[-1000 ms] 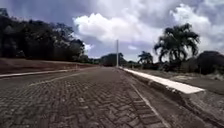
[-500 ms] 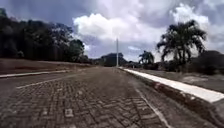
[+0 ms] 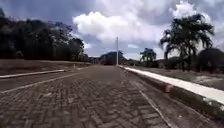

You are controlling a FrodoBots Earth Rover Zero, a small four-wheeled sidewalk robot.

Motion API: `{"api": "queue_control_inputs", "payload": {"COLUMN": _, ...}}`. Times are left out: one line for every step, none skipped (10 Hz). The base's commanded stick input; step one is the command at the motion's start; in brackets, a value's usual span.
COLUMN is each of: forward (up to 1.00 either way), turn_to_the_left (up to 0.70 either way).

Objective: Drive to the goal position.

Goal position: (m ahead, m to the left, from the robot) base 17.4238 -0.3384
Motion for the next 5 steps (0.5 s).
{"api": "queue_control_inputs", "payload": {"forward": 1.00, "turn_to_the_left": 0.00}}
{"api": "queue_control_inputs", "payload": {"forward": 1.00, "turn_to_the_left": 0.00}}
{"api": "queue_control_inputs", "payload": {"forward": 1.00, "turn_to_the_left": 0.00}}
{"api": "queue_control_inputs", "payload": {"forward": 1.00, "turn_to_the_left": 0.00}}
{"api": "queue_control_inputs", "payload": {"forward": 1.00, "turn_to_the_left": 0.00}}
